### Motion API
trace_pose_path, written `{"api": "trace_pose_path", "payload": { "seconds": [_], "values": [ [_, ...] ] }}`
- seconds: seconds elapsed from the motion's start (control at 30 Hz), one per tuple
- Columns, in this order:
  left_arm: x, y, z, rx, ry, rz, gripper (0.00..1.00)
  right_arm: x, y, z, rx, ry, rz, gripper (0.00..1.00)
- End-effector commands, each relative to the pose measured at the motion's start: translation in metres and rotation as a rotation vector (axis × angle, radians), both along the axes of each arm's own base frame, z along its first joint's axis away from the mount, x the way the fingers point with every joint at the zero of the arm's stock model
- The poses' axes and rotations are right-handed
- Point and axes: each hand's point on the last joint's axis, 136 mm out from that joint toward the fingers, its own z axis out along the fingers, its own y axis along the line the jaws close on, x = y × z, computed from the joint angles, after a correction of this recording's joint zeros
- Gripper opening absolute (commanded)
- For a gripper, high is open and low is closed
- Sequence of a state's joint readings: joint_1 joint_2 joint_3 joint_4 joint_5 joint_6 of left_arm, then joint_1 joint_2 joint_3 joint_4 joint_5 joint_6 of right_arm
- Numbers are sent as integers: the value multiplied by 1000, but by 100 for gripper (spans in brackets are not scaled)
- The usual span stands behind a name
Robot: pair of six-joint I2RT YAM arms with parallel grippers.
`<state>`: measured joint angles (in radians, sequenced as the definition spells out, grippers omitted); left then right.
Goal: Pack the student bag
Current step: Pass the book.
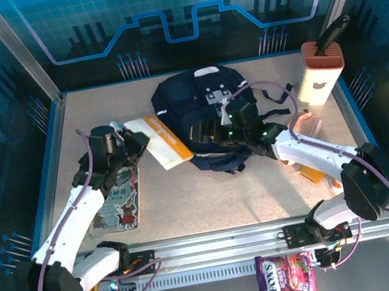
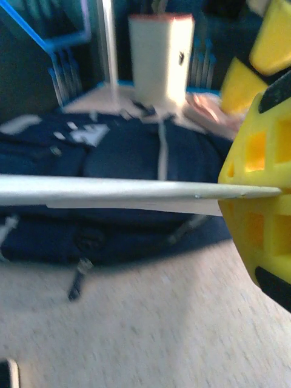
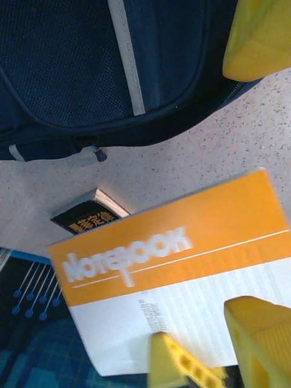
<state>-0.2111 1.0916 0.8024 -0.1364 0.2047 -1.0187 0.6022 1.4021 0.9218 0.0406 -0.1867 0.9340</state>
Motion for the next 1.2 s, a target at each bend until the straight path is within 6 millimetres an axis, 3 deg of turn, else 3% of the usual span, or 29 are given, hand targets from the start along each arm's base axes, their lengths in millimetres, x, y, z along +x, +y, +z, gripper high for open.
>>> {"api": "trace_pose_path", "payload": {
  "seconds": [0.0,0.13,0.37,0.53,0.73,0.87,1.17],
  "values": [
    [36,-3,50,-199,-141,95,0,5,0,27,214,1,-42,95],
    [52,-10,60,-316,-173,126,0,12,1,41,398,35,-76,96],
    [63,-23,62,-415,-178,135,0,21,21,70,553,97,-63,96],
    [66,-28,62,-438,-179,127,0,26,28,63,576,158,-95,95],
    [67,-32,62,-434,-177,116,0,30,38,71,614,134,-94,90],
    [67,-33,59,-430,-172,117,0,34,47,79,648,120,-72,79],
    [64,-32,52,-393,-161,121,0,37,46,72,649,112,-85,40]
  ]
}}
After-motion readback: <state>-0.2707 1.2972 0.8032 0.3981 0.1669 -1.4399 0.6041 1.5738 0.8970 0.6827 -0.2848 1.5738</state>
